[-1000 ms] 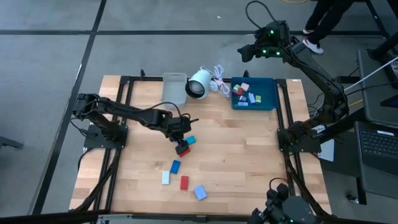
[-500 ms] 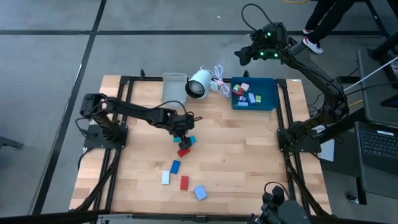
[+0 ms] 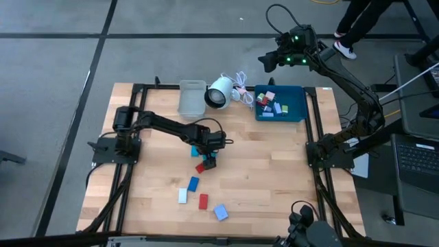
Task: Pick & Place Office items
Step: Put the right blue timer into the gray bin
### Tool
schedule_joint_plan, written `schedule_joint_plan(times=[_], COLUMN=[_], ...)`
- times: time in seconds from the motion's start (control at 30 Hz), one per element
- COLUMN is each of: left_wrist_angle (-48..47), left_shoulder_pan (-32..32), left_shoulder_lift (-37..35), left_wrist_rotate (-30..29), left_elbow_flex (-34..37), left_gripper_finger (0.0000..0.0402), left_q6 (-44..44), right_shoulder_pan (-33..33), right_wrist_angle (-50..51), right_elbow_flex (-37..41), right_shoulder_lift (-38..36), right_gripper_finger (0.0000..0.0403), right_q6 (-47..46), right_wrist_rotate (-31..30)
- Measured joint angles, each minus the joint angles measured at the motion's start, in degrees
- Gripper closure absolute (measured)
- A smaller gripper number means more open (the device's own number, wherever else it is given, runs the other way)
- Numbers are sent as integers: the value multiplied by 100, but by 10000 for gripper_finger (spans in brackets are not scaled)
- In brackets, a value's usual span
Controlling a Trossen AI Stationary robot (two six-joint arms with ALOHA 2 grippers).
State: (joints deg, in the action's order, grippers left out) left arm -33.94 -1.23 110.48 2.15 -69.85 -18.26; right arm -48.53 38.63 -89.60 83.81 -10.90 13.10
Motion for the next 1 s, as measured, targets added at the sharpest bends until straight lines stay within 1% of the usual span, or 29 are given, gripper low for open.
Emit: schedule_joint_plan(times=[0.1, 0.17, 0.27, 0.37, 0.57, 0.63, 0.8, 1.0], left_wrist_angle=[-69, -119, -167, -189, -210, -206, -95, -122], left_shoulder_pan=[2, 17, 17, -19, -56, -61, -124, -319], left_shoulder_lift=[64, 91, 99, 102, 110, 109, 108, 65], left_wrist_rotate=[73, -42, -131, -143, -175, -157, -47, 292], left_elbow_flex=[-25, -25, -23, -19, -4, -3, -6, -222], left_gripper_finger=[69, 71, 85, 120, 221, 249, 252, 251], left_q6=[-234, -424, -525, -573, -676, -725, -860, -831], right_shoulder_pan=[0, 0, 0, 0, 0, 0, 0, 0], right_wrist_angle=[-2, 2, 2, 1, 0, 0, 0, 1], right_elbow_flex=[0, 2, 2, 2, 2, 2, 2, 2], right_shoulder_lift=[0, 0, 0, 0, 0, 0, 0, 0], right_gripper_finger=[147, 147, 147, 147, 147, 147, 147, 147], right_q6=[2, 2, 0, -2, -44, -44, -56, -59], right_wrist_rotate=[-2, -12, -20, -20, -20, -20, -20, -17])
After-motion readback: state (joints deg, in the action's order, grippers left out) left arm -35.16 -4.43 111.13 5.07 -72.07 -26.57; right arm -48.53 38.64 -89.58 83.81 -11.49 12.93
